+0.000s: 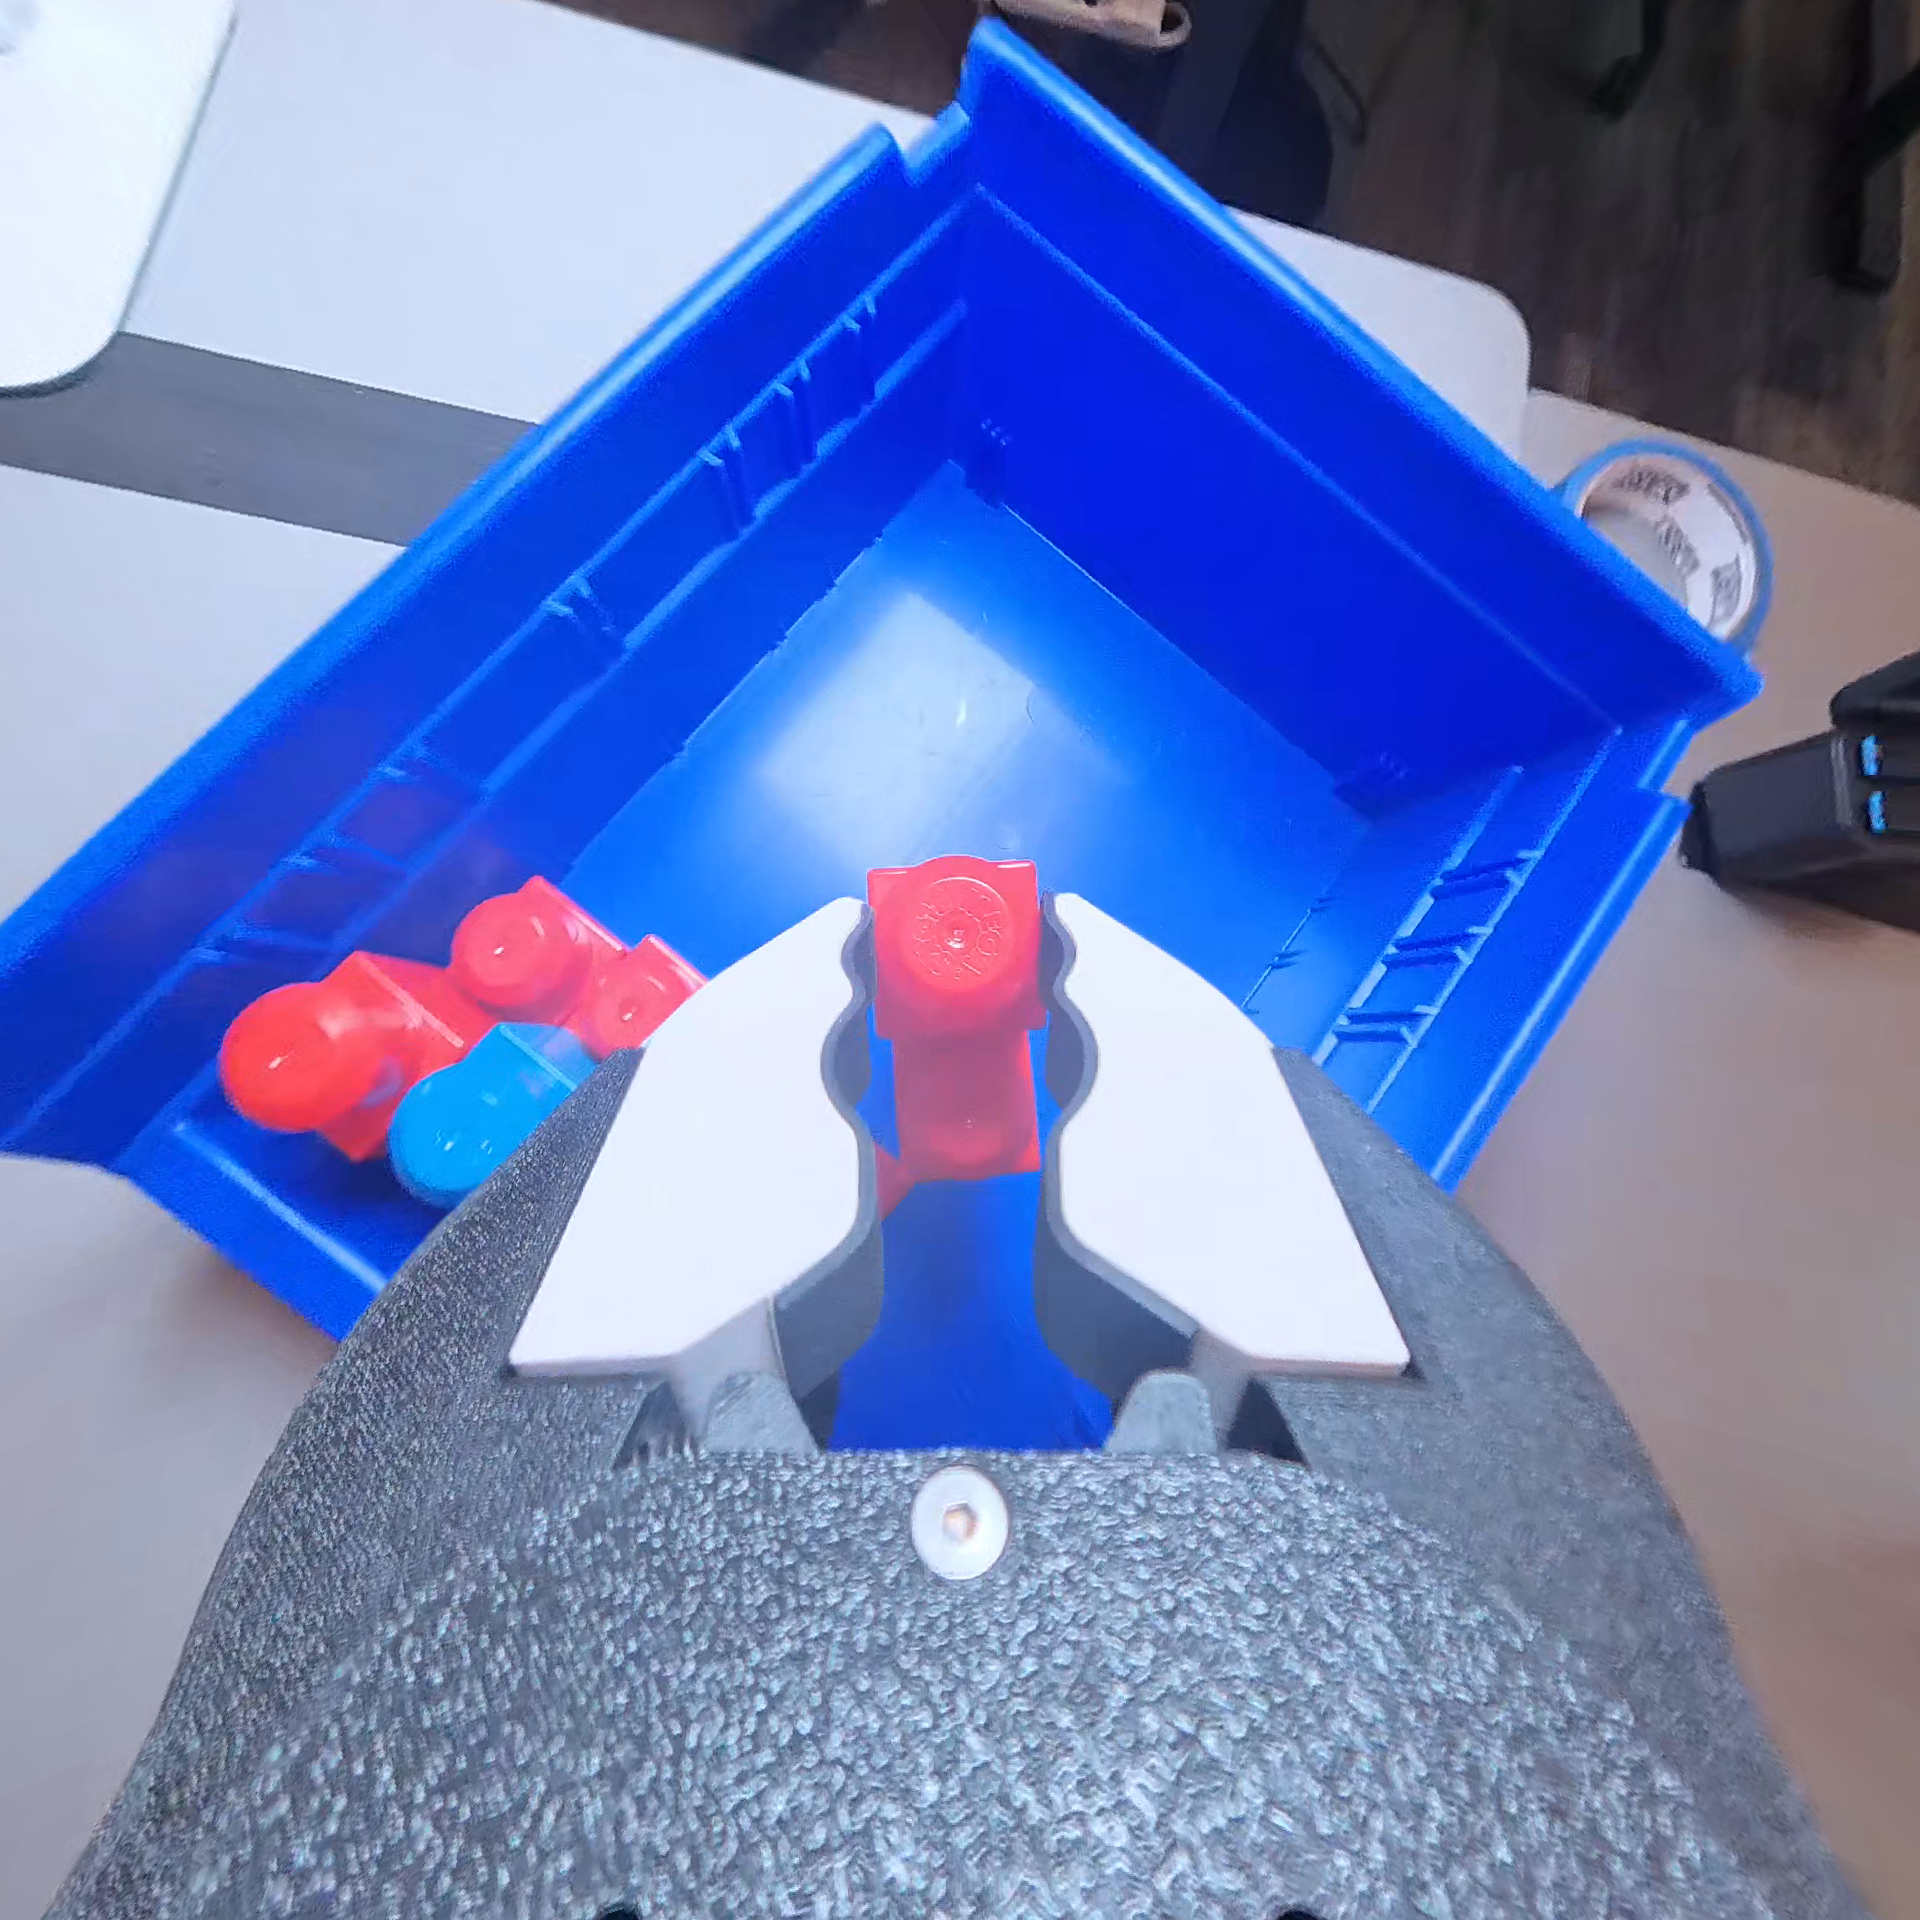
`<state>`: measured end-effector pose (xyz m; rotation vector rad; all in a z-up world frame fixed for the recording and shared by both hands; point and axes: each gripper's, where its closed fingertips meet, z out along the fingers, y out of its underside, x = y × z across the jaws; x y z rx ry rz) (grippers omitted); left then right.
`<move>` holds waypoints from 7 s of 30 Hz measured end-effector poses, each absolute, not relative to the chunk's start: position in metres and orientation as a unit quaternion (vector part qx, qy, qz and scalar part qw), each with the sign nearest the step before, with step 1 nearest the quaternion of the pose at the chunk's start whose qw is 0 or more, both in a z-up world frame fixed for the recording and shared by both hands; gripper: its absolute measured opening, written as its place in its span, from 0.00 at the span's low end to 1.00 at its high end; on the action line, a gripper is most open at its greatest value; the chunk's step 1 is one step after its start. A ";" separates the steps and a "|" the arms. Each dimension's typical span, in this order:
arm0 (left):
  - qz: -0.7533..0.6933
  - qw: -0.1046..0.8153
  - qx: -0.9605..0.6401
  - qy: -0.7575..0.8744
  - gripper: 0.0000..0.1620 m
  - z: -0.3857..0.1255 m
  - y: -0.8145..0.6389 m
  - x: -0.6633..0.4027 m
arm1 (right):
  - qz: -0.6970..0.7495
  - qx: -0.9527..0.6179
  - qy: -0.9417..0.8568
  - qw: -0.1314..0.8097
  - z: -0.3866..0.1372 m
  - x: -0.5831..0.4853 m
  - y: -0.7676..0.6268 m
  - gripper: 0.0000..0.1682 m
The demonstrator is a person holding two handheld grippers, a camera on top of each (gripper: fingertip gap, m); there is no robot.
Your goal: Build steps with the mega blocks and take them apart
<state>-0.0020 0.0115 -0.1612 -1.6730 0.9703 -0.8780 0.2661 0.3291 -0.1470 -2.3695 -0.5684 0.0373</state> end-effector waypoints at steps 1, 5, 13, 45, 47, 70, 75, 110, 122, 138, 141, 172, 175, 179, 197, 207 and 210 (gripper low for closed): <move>-0.358 0.487 -0.689 0.400 0.20 -0.163 0.012 -0.002 | 0.009 -0.919 -0.208 0.335 -0.154 0.266 0.332 0.18; -0.346 0.485 -0.692 0.408 0.20 -0.168 0.013 -0.003 | -0.035 -0.946 -0.171 0.273 -0.183 0.280 0.335 0.18; -0.338 0.480 -0.691 0.421 0.19 -0.171 0.010 -0.002 | -0.065 -0.944 -0.144 0.288 -0.173 0.296 0.332 0.23; -0.329 0.456 -0.693 0.452 0.19 -0.186 0.001 0.007 | -0.110 -0.962 -0.230 0.101 -0.160 0.304 0.298 0.23; -0.327 0.460 -0.693 0.448 0.19 -0.184 0.003 0.006 | -0.108 -0.955 -0.242 0.135 -0.145 0.299 0.302 0.24; 0.037 0.502 -0.864 -0.018 0.23 -0.094 0.159 -0.452 | 0.417 -0.646 -0.375 0.518 -0.094 0.000 0.095 0.22; -0.002 0.482 -0.870 -0.099 0.26 -0.133 0.181 -0.478 | 0.392 -0.648 -0.397 0.518 -0.116 -0.003 0.098 0.18; -0.192 0.712 -0.407 0.539 0.12 -0.030 -0.073 0.000 | 0.807 -0.403 -0.387 0.191 -0.049 -0.003 -0.048 0.24; -0.432 0.501 -0.628 0.409 0.24 -0.124 -0.002 -0.022 | 0.498 -0.465 -0.554 0.479 -0.113 -0.009 0.006 0.20; -0.185 0.452 -0.718 0.496 0.37 -0.187 0.031 -0.052 | 0.233 -0.596 -0.716 0.278 -0.233 0.011 0.015 0.20; -0.127 0.489 -0.750 0.427 0.35 -0.151 0.062 -0.104 | 0.218 -0.598 -0.710 0.301 -0.227 0.010 0.022 0.22; -0.024 0.215 -0.973 0.080 0.33 -0.206 0.136 -0.373 | 0.271 -0.617 -0.586 0.450 -0.168 0.009 0.061 0.16; -0.061 0.184 -0.976 0.098 0.43 -0.224 0.129 -0.359 | 0.269 -0.615 -0.590 0.449 -0.169 0.008 0.059 0.16; -0.087 0.189 -0.973 0.104 0.21 -0.221 0.130 -0.350 | 0.267 -0.611 -0.589 0.456 -0.167 0.008 0.058 0.15; -0.525 0.558 -0.568 0.300 0.01 -0.023 0.009 -0.062 | 0.630 -0.513 -0.390 0.433 -0.072 -0.012 0.006 0.27; -0.553 0.563 -0.538 0.296 0.02 -0.068 -0.001 0.006 | 0.702 -0.528 -0.291 0.379 -0.068 -0.009 0.016 0.22; -0.529 0.520 -0.578 0.340 0.14 -0.088 0.003 0.000 | 0.648 -0.542 -0.334 0.418 -0.066 -0.001 0.029 0.21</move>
